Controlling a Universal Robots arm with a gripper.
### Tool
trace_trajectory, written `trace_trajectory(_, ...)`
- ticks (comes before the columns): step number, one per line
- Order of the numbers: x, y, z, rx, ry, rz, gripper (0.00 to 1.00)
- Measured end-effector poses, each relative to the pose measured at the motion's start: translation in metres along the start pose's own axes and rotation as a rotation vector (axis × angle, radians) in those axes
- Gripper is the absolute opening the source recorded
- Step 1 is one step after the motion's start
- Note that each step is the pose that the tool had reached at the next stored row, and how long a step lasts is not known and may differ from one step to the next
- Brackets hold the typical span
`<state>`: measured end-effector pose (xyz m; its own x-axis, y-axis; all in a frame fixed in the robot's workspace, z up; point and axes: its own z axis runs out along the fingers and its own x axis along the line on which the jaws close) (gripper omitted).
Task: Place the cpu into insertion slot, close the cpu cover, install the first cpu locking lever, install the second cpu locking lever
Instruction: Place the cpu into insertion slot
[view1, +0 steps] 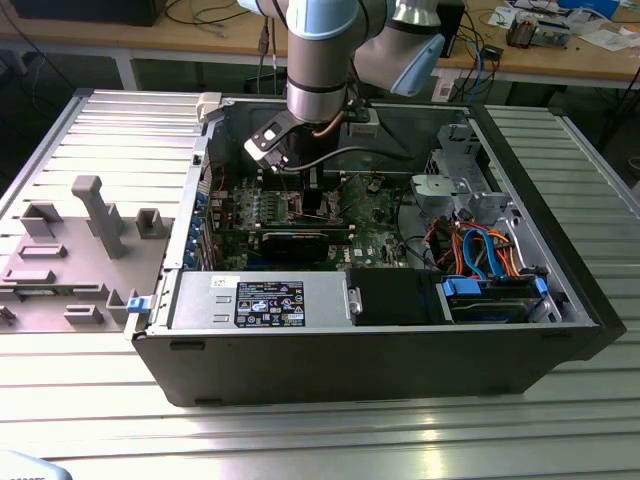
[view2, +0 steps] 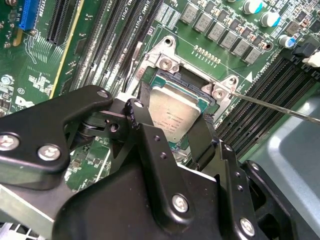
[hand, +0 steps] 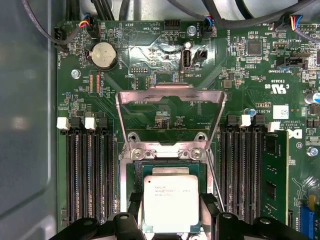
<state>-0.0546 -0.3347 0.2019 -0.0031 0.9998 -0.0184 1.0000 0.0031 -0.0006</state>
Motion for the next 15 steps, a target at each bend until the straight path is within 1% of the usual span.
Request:
trace_trajectory(10, 0.0002, 0.0001, 0.0005, 0.0000, 0.0000, 0.000, 0.54)
trace_trajectory(12, 0.0002, 0.0001, 0.0005, 0.0000, 0.0000, 0.000, 0.55)
trace_trajectory(13, 0.0002, 0.0001, 0.0006, 0.0000, 0.0000, 0.000, 0.62)
trace_trajectory(15, 0.0005, 0.0001, 0.0007, -0.0001, 0.0002, 0.000, 0.62)
